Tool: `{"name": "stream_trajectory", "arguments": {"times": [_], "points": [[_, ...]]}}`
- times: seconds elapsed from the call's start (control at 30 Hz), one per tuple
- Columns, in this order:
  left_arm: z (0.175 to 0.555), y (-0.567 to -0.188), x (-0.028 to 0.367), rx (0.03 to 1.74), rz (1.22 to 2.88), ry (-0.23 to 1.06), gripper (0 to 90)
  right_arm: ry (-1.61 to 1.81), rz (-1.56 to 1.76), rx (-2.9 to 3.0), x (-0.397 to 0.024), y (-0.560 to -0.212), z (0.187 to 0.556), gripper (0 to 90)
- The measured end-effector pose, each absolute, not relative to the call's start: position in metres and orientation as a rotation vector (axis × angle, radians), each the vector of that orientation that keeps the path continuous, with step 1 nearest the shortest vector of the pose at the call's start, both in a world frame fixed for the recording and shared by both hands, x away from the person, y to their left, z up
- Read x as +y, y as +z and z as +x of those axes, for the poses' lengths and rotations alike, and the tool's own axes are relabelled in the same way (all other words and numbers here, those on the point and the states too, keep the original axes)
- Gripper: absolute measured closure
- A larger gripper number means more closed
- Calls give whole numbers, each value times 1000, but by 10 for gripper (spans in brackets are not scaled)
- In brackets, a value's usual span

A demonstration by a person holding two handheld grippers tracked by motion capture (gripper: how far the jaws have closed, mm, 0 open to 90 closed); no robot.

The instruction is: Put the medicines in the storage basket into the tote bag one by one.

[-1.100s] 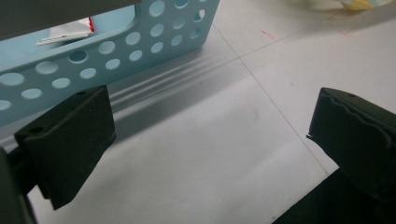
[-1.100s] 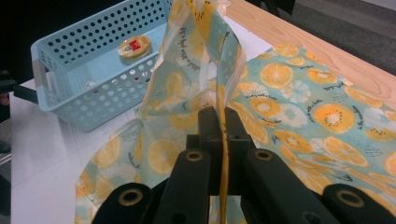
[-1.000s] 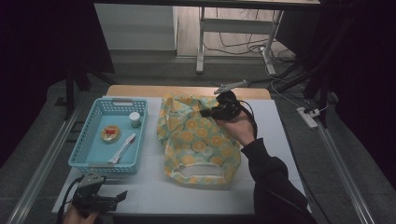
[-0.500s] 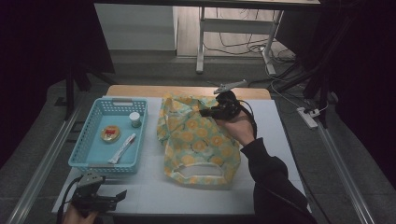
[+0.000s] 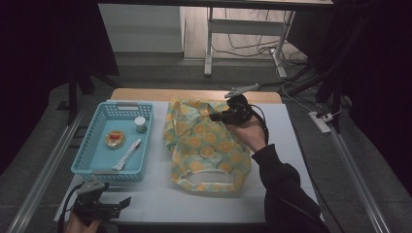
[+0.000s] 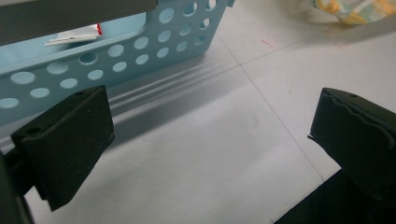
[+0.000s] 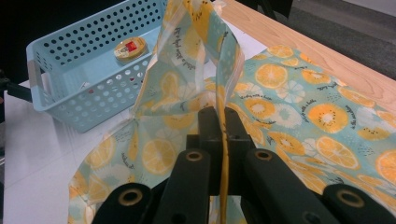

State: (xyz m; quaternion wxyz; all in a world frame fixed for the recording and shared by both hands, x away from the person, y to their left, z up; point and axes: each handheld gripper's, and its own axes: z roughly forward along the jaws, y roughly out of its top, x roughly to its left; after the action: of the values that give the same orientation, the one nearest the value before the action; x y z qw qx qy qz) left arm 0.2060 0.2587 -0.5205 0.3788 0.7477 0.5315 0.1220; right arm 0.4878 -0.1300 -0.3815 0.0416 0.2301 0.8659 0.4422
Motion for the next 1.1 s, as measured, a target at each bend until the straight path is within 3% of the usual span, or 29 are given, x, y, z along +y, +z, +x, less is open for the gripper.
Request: {"name": "stream_trajectory", "arguments": {"times": [1.1], "points": [[209,-505,270,1264,1872,328,0,1343,685,2657,-127,-385,486,900]]}}
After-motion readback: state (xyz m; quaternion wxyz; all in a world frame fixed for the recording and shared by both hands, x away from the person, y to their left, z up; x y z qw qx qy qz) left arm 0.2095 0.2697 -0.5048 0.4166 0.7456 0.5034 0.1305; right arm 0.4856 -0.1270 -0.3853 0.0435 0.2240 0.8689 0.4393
